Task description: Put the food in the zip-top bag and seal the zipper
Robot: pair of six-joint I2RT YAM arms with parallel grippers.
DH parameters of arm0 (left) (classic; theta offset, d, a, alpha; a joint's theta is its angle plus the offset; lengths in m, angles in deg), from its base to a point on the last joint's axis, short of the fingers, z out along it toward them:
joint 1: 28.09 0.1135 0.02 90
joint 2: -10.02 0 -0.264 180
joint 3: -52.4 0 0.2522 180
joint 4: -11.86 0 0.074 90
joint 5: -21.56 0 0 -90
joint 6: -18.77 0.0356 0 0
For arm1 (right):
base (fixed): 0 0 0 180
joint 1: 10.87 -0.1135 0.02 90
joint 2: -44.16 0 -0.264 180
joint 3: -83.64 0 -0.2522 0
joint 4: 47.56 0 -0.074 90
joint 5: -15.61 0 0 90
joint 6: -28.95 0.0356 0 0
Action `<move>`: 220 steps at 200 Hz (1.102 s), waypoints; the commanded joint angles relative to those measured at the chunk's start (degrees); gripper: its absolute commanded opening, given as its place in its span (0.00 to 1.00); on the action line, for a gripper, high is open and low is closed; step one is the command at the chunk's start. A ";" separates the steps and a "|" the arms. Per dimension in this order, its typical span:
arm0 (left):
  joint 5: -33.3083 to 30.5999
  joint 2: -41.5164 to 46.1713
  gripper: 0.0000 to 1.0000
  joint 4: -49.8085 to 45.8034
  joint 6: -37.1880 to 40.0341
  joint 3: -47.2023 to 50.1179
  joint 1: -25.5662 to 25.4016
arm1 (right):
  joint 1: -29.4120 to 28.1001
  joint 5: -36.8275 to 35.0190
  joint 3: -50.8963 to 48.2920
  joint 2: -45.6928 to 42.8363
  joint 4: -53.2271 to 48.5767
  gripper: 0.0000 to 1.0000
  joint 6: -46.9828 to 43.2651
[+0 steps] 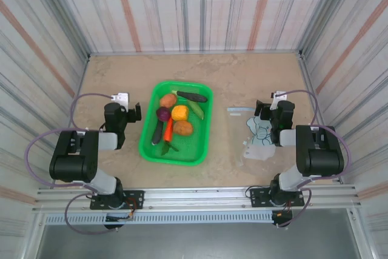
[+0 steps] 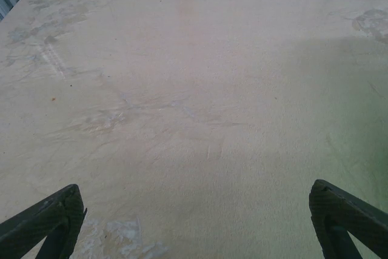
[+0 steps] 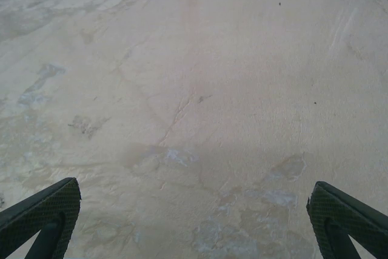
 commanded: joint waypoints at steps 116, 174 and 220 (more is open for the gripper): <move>1.46 0.58 0.99 0.60 0.47 -0.38 0.21 | -0.33 -0.60 0.37 0.24 0.17 0.99 0.36; 8.25 0.65 0.99 -0.37 1.53 -0.84 1.62 | -0.32 -0.60 0.37 0.28 0.17 0.99 0.32; 8.49 0.65 0.99 -0.37 1.43 -0.82 1.72 | -0.33 -0.60 0.37 0.28 0.23 0.99 0.38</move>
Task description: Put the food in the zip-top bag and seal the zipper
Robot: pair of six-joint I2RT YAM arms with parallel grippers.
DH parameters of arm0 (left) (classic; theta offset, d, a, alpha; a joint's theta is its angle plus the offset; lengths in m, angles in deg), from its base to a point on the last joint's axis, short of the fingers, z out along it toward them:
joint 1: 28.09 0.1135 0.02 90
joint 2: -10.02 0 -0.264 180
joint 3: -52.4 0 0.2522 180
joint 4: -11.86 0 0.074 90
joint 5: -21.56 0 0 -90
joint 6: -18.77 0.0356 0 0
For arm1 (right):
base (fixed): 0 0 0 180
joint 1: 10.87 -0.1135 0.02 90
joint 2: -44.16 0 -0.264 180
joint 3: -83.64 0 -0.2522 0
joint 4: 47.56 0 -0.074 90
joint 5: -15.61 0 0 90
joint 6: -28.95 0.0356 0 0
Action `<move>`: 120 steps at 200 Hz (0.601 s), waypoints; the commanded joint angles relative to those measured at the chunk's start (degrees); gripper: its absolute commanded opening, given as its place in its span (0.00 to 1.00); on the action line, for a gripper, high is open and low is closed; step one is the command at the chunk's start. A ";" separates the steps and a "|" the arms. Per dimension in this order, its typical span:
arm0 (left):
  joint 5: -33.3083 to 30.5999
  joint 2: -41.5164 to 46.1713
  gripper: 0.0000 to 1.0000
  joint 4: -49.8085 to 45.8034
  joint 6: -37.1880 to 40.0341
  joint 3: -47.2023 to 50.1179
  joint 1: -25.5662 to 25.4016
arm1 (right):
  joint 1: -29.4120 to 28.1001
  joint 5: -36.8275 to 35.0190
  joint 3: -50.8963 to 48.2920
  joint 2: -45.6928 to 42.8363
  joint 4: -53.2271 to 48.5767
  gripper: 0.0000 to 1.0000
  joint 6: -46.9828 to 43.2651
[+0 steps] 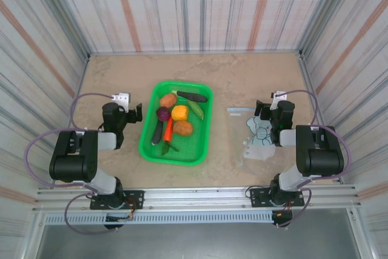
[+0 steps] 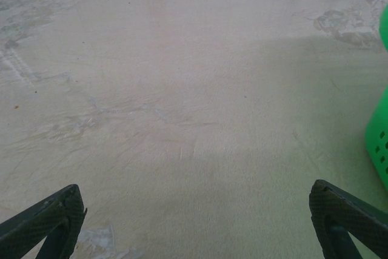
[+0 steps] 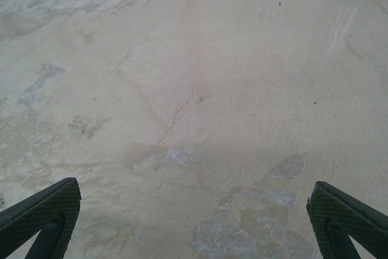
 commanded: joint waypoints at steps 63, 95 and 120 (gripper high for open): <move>-2.96 0.56 0.99 0.20 0.37 -0.52 -0.67 | -0.29 -0.64 0.40 0.26 0.15 0.99 0.36; -2.96 0.71 0.99 0.32 0.32 -0.46 -0.65 | -0.05 -0.38 0.42 0.22 0.14 0.99 0.56; -5.73 5.90 0.99 -3.59 -0.13 -0.81 -1.16 | -1.15 -1.98 2.81 -2.24 -5.77 0.99 -0.31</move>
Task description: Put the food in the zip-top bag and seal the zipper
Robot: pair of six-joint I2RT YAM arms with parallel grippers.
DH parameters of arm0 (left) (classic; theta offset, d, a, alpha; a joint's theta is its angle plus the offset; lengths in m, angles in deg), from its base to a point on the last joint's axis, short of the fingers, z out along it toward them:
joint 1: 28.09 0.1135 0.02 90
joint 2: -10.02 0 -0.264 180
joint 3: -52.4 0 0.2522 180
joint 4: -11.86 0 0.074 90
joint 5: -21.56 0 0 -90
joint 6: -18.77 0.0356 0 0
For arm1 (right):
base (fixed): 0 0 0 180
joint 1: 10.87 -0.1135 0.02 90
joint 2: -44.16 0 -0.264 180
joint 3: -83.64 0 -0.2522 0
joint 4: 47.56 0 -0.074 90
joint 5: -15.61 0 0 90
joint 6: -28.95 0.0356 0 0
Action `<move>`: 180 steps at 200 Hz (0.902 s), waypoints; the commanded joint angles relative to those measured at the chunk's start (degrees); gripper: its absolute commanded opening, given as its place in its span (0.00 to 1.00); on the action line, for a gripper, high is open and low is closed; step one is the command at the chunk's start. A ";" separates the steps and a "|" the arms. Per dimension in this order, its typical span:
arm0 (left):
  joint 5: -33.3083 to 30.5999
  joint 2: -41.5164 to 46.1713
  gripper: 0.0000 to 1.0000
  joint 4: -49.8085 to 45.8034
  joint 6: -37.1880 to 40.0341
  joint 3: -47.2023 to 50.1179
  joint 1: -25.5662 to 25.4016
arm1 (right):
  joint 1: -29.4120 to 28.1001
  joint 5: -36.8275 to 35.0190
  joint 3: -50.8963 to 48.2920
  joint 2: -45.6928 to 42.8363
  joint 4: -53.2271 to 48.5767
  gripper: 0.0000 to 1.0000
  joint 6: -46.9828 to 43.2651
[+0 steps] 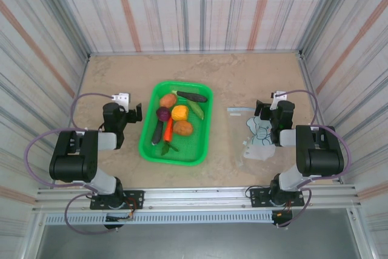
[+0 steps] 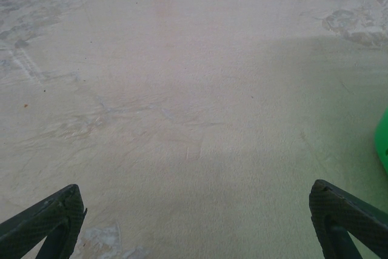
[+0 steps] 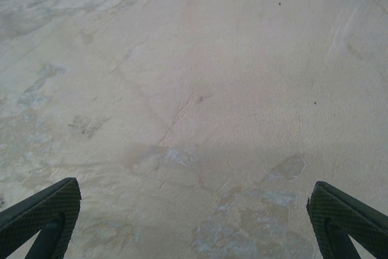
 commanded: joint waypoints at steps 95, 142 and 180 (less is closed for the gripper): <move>0.05 33.81 0.99 -40.62 9.63 -19.91 -18.91 | -25.89 -13.71 32.28 -35.10 -57.30 0.99 1.47; -15.65 40.07 0.99 -85.53 -14.74 -39.72 -32.26 | -24.34 8.43 36.86 -47.20 -79.46 0.99 22.32; -3.06 44.65 0.99 -98.96 -29.75 -39.84 -23.86 | -24.81 10.86 38.47 -43.09 -94.77 1.00 25.86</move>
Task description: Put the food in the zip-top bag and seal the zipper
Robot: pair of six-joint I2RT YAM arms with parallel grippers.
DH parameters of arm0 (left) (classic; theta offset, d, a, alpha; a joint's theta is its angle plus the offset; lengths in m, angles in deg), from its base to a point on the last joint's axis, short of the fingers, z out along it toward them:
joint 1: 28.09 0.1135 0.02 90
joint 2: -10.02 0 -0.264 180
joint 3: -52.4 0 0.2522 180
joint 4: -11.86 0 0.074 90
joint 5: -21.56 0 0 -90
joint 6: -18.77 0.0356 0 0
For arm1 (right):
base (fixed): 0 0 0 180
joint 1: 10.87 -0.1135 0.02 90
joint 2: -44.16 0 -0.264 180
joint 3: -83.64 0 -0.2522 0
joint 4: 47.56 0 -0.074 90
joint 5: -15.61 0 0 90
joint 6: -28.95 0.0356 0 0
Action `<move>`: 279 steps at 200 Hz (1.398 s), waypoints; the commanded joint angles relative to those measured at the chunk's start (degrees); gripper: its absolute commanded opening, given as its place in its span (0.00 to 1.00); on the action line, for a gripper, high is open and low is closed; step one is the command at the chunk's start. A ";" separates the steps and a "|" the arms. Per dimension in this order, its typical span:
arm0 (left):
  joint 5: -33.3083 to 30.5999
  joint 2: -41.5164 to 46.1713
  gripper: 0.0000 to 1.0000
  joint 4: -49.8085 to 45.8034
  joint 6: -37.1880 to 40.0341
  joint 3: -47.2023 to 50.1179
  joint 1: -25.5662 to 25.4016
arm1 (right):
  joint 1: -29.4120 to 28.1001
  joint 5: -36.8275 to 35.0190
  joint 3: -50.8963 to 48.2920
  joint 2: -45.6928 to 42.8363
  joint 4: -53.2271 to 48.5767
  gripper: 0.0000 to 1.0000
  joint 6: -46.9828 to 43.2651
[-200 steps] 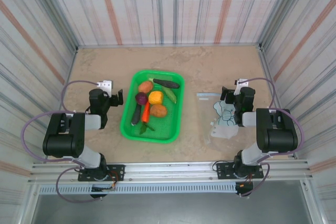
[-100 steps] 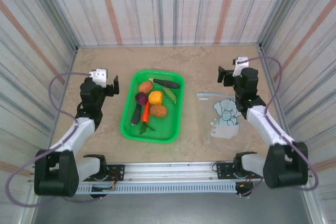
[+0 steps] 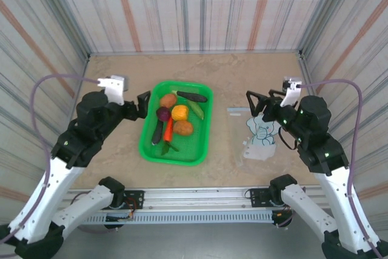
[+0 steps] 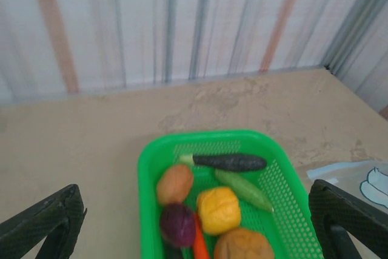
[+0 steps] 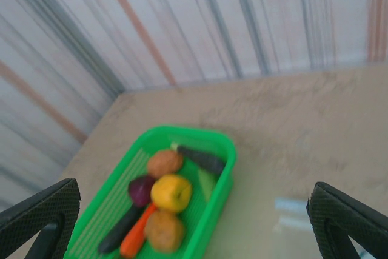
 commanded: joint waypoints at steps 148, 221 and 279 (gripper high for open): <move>18.40 -11.45 0.94 -10.52 -29.63 20.03 -34.19 | -7.93 -4.29 1.18 12.80 -20.45 1.00 5.09; 12.57 -33.37 0.93 0.98 -20.72 12.56 -22.37 | -5.86 -13.70 -3.29 19.54 -14.02 1.00 8.65; 9.66 -55.23 0.93 -0.63 -17.91 -6.04 -11.77 | 2.69 -18.86 0.36 32.75 -16.90 0.99 23.80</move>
